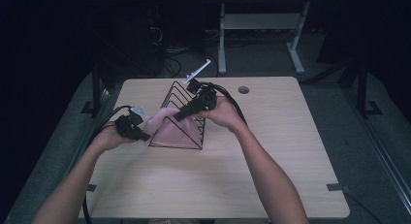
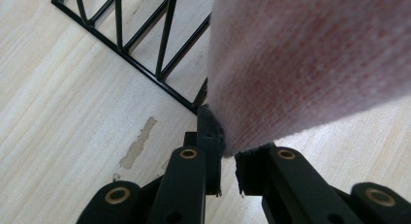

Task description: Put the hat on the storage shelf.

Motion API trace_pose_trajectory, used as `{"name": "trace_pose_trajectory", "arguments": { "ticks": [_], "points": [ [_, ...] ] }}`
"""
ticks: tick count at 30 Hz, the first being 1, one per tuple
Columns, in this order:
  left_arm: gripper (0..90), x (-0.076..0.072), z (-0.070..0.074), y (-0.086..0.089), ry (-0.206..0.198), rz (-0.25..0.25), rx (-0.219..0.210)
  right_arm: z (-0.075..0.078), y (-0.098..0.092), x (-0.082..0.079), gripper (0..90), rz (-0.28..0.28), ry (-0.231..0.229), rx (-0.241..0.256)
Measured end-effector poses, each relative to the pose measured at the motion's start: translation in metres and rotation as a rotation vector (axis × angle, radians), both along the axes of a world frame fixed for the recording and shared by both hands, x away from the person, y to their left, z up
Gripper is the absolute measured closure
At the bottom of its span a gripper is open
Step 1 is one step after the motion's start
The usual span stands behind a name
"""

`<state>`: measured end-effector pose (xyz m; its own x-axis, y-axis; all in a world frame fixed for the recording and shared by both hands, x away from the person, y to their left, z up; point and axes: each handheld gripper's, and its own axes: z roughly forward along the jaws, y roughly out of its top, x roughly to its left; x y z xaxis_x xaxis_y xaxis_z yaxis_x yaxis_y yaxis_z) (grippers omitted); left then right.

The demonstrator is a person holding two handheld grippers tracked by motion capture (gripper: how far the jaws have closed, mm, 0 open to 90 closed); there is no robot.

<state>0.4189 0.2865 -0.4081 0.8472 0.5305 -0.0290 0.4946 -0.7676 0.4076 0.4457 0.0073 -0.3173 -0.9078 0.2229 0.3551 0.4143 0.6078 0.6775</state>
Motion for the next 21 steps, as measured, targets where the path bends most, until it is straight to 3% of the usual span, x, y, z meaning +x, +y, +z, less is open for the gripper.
{"name": "trace_pose_trajectory", "arguments": {
  "ticks": [6, 14, 21],
  "points": [
    [82.3, 0.001, -0.003, -0.001, 0.010, -0.006, 0.014, 0.004, 0.000, 0.000, 78.0, 0.000, -0.020, 0.015],
    [82.1, 0.003, -0.009, -0.002, 0.030, -0.010, 0.039, 0.004, 0.008, 0.000, 79.0, 0.007, -0.044, 0.010],
    [81.0, 0.003, -0.013, -0.004, 0.033, -0.005, 0.040, 0.002, 0.007, -0.001, 76.0, 0.005, -0.017, 0.011]
  ]
}}
